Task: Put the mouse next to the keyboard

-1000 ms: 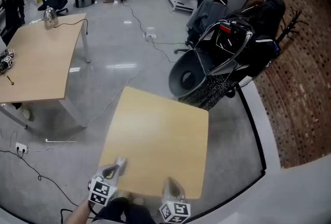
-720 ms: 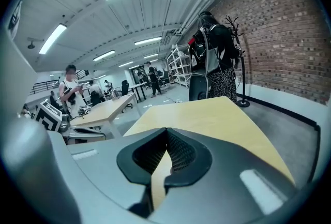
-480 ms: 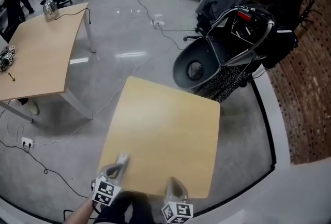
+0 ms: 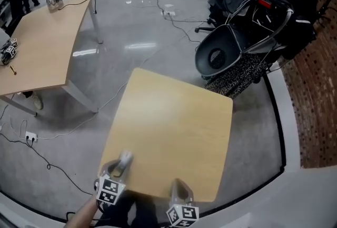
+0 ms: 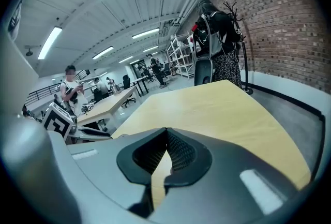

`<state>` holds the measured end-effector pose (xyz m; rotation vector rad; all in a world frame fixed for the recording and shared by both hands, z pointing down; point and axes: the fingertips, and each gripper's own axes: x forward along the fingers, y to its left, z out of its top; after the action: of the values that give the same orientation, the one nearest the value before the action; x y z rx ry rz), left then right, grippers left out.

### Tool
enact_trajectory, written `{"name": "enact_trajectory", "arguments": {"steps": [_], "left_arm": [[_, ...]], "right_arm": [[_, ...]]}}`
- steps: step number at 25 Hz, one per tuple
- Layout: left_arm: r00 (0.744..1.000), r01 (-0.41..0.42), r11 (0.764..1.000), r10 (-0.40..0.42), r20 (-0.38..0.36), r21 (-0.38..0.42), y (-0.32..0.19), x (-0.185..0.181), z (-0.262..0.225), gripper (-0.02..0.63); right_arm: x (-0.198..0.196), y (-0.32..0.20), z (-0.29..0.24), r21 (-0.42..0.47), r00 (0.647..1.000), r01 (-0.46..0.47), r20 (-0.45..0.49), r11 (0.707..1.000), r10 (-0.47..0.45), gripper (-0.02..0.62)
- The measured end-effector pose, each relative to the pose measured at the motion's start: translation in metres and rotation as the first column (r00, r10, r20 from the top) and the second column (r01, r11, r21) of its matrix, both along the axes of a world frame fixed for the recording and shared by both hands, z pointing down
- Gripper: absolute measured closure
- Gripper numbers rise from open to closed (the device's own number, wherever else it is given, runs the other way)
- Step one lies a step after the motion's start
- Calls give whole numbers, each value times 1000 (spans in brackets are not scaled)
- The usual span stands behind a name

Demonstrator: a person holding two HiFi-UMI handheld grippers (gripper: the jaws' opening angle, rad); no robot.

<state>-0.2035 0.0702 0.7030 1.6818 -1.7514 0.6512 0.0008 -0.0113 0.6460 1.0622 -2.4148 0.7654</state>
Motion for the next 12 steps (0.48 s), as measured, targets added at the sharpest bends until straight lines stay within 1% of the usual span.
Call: {"name": "enact_trajectory", "arguments": {"steps": [3,5,7,12], "left_arm": [[1000,8,999,-8,-5,-33,3,-1,6,431],[1000,10,999,-11,-3,-49,4,-1,10,379],[1000,8,998,-8,0,-64,2,1,15,343],[1000,5,993,-3,16,-122,1,4,25,279]], "right_arm": [[0,0,2,-12,1000,1,-2,1000,-1,581],[0,-1,4,-19,1000,1,-3,1000,-1,581],[2,-4,8,-26,1000,1,-2,1000,-1,581],[6,-9,12,-38,1000,-2,0,999,2,581]]}}
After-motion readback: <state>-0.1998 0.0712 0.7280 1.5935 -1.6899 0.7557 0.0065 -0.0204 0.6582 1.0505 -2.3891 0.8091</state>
